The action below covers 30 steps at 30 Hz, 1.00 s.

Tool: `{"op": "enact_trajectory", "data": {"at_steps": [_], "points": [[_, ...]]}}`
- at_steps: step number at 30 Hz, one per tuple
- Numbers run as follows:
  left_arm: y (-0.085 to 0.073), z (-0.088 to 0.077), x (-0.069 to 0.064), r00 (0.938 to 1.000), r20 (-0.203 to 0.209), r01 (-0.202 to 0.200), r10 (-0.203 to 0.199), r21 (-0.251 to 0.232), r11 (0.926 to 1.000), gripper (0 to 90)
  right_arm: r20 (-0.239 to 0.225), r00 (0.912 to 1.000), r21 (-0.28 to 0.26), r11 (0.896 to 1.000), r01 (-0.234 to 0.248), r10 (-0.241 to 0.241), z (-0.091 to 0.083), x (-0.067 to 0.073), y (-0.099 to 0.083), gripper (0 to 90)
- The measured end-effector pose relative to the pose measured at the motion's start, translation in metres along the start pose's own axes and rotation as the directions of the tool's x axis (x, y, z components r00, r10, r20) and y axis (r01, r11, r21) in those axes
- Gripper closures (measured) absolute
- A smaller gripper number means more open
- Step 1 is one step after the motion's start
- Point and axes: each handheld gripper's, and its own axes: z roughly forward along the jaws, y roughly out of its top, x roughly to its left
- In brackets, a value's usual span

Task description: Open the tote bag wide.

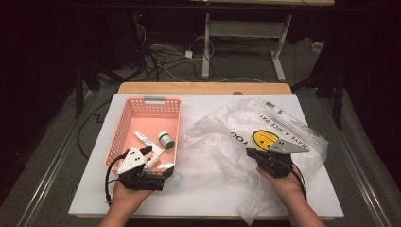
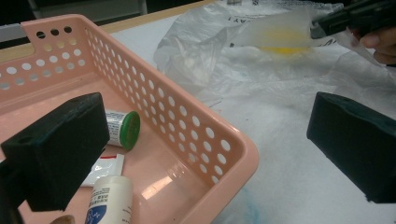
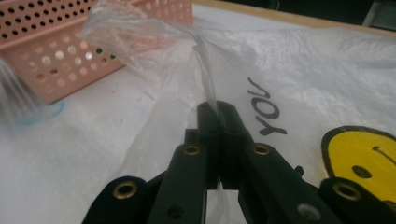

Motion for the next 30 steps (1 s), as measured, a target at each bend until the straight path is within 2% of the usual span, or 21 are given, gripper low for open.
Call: {"op": "enact_trajectory", "data": {"at_steps": [1,4,8,14,17,18,21,25,30], "points": [[0.000,0.000,0.000,1.0000,0.000,0.004,-0.004,-0.003,1.0000,0.0,0.011,0.9999,-0.022,1.000,0.009,-0.009,-0.001,-0.002,0.005,90.0],[0.000,0.000,0.002,1.0000,-0.004,0.007,-0.007,-0.005,1.0000,0.0,0.021,0.9998,-0.035,0.999,0.006,-0.005,-0.001,-0.004,0.009,90.0],[-0.001,0.001,0.003,0.9999,-0.003,0.010,-0.010,0.001,0.9999,0.0,0.035,0.9992,-0.025,1.000,0.019,-0.018,0.003,-0.008,0.018,90.0],[-0.001,-0.001,0.004,0.9999,-0.012,0.010,-0.010,-0.008,0.9999,0.0,0.055,0.9971,-0.052,0.997,0.056,-0.053,0.006,-0.007,0.021,90.0],[-0.001,-0.001,0.005,0.9997,-0.020,0.012,-0.012,-0.010,0.9999,0.0,0.059,0.9938,-0.051,0.994,0.097,-0.094,0.005,-0.004,0.021,90.0],[-0.001,-0.001,0.005,0.9997,-0.021,0.011,-0.012,-0.010,0.9999,0.0,0.054,0.9958,-0.071,0.994,0.078,-0.074,0.002,-0.004,0.021,90.0],[-0.002,-0.003,0.005,0.9995,-0.033,0.000,-0.001,-0.016,0.9999,0.0,0.052,0.9964,-0.084,0.994,0.071,-0.067,0.001,-0.005,0.022,90.0],[-0.002,-0.005,0.007,0.9991,-0.040,0.011,-0.012,-0.018,0.9998,0.0,0.056,0.9969,-0.132,0.989,0.063,-0.056,-0.006,-0.007,0.027,90.0],[-0.003,-0.007,0.011,0.9983,-0.047,0.032,-0.033,-0.018,0.9993,0.0,0.059,0.9965,-0.168,0.983,0.068,-0.059,-0.014,-0.008,0.033,90.0]]}}
